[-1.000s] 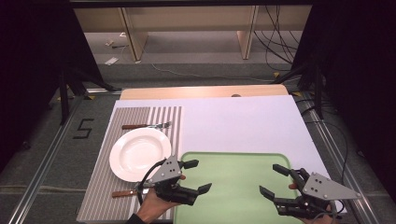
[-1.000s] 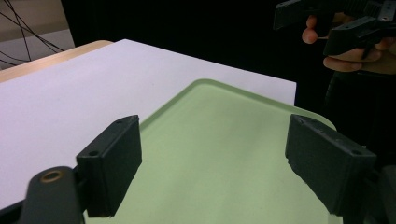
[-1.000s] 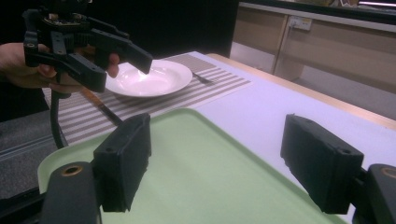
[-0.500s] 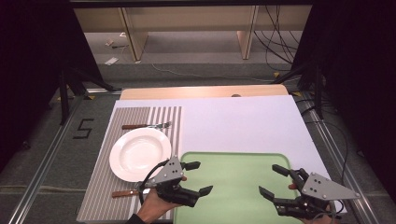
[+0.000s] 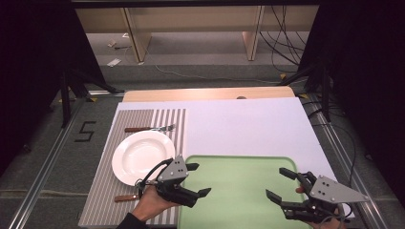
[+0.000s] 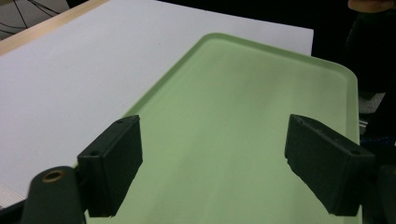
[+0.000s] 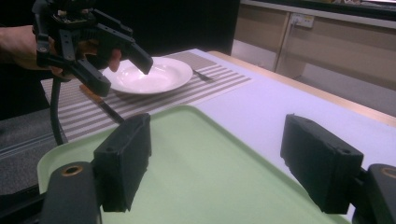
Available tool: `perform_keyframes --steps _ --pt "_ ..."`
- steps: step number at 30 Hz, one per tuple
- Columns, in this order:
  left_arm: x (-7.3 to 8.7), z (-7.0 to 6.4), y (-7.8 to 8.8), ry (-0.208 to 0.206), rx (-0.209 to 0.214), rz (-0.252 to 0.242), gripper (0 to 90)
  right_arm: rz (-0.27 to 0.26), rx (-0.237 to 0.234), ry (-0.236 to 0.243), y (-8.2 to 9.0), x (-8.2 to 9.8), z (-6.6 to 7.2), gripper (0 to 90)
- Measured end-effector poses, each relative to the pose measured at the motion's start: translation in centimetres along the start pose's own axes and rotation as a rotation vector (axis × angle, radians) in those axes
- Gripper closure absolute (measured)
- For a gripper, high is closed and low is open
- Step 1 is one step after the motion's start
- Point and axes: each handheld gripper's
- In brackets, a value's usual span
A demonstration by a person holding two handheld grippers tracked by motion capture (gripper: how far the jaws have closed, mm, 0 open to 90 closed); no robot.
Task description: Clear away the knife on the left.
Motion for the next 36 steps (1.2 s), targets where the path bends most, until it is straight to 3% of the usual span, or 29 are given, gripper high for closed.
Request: perform_keyframes --steps 6,10,24,30,36 --pt "0.3 -0.1 -0.5 -0.016 -0.015 0.084 19.0 0.004 -0.002 -0.006 -0.2 0.0 -0.2 25.7" --pt "0.5 -0.1 -0.2 -0.003 -0.025 0.1 19.1 0.003 0.001 -0.006 0.0 0.0 -0.1 25.7" --pt "1.8 -0.2 2.5 0.004 -0.127 0.261 20.6 0.004 -0.014 0.01 -0.5 -0.2 0.5 25.7" --pt "2.6 -0.4 2.6 0.007 -0.159 0.364 20.6 0.004 -0.014 0.012 -0.5 -0.2 0.4 25.8" --pt "3.5 -0.4 3.0 0.013 -0.189 0.415 21.6 0.002 -0.015 0.011 -0.4 -0.3 0.4 25.7"
Point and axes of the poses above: each handheld gripper's, and its own axes: y roughly backward along the jaws, x roughly out of its underside, z roughly to its left, and after that the axes turned 8 degrees about x, right-handed
